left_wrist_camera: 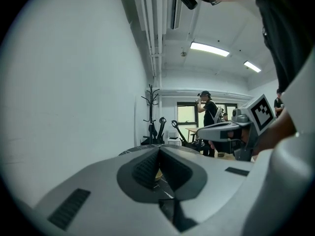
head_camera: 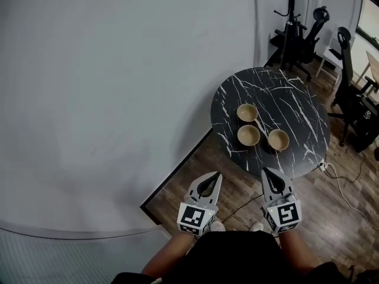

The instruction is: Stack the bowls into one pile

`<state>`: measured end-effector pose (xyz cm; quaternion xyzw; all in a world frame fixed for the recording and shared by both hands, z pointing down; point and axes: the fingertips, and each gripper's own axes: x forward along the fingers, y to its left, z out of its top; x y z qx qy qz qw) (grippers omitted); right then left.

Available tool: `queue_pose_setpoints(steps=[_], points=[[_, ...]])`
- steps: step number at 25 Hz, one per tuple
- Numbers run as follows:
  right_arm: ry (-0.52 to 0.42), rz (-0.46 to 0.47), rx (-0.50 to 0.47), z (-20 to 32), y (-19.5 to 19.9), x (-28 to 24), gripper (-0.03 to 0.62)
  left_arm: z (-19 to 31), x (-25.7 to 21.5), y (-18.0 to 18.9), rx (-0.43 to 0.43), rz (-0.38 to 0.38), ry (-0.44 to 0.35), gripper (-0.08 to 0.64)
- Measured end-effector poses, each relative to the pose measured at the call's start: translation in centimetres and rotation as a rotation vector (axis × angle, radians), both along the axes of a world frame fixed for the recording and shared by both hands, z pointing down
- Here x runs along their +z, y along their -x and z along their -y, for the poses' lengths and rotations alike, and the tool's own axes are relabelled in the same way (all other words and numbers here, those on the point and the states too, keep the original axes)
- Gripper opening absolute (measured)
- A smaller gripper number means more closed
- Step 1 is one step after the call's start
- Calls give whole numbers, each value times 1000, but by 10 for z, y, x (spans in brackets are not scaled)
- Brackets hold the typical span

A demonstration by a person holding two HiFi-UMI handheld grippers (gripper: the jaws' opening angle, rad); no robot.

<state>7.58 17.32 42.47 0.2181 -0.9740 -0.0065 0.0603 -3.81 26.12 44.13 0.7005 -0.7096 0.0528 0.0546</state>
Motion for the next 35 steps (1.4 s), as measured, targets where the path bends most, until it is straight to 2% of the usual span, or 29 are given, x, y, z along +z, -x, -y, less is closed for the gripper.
queue_pose_setpoints(steps=[7, 13, 18, 24, 29, 35], points=[[31, -18, 51, -8, 17, 14, 9, -14, 1, 27, 49, 14, 21, 12], [37, -24, 67, 7, 33, 19, 9, -4, 24, 46, 49, -34, 61, 12], [3, -16, 81, 38, 44, 15, 9, 26, 32, 54, 72, -35, 74, 12], [55, 18, 129, 90, 45, 18, 9, 70, 32, 57, 109, -46, 93, 12], [83, 28, 196, 136, 28, 28, 8, 113, 36, 49, 157, -38, 104, 12], [110, 6, 280, 178, 1, 47, 8, 166, 39, 38, 228, 14, 116, 12]])
